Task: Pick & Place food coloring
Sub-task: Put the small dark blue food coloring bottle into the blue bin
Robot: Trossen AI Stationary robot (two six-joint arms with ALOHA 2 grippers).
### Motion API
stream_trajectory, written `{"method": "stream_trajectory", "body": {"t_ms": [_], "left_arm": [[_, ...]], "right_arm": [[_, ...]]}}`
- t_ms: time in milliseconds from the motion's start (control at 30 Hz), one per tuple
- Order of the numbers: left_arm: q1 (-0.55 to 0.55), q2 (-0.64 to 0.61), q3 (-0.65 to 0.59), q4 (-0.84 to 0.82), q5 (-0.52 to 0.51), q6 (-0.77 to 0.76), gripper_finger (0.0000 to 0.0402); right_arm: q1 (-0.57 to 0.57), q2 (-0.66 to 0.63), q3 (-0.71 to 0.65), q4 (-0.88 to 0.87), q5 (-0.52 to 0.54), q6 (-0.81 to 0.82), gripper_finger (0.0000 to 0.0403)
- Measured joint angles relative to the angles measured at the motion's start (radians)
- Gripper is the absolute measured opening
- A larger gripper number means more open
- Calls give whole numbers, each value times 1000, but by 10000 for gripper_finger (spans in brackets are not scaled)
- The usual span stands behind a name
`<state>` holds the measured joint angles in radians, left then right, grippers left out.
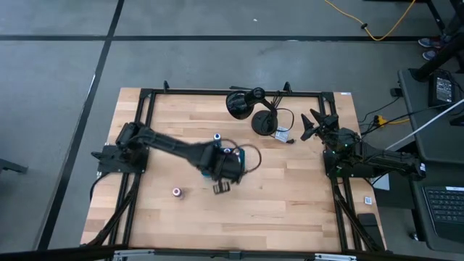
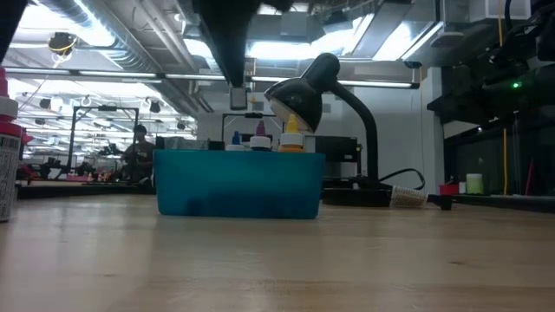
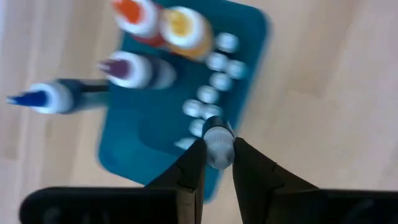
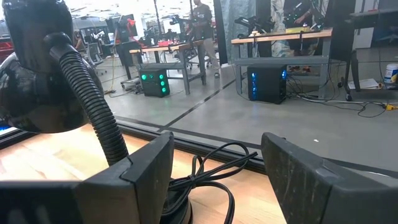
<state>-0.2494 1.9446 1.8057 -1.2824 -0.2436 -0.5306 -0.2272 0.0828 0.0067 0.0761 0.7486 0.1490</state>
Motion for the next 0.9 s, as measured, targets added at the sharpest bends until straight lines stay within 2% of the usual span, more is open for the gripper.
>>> {"method": "stream_trajectory", "body": {"t_ms": [200,467,900], "left_arm": [[91,0,-5,-57,-41,47,57],[123,-1,-133,-76,-43,46,57],[105,-5,-302,102,-21,20,57]], "right_arm": [[0,0,0,0,0,0,244],[0,0,0,0,0,0,244],[0,0,0,0,0,0,244]]}}
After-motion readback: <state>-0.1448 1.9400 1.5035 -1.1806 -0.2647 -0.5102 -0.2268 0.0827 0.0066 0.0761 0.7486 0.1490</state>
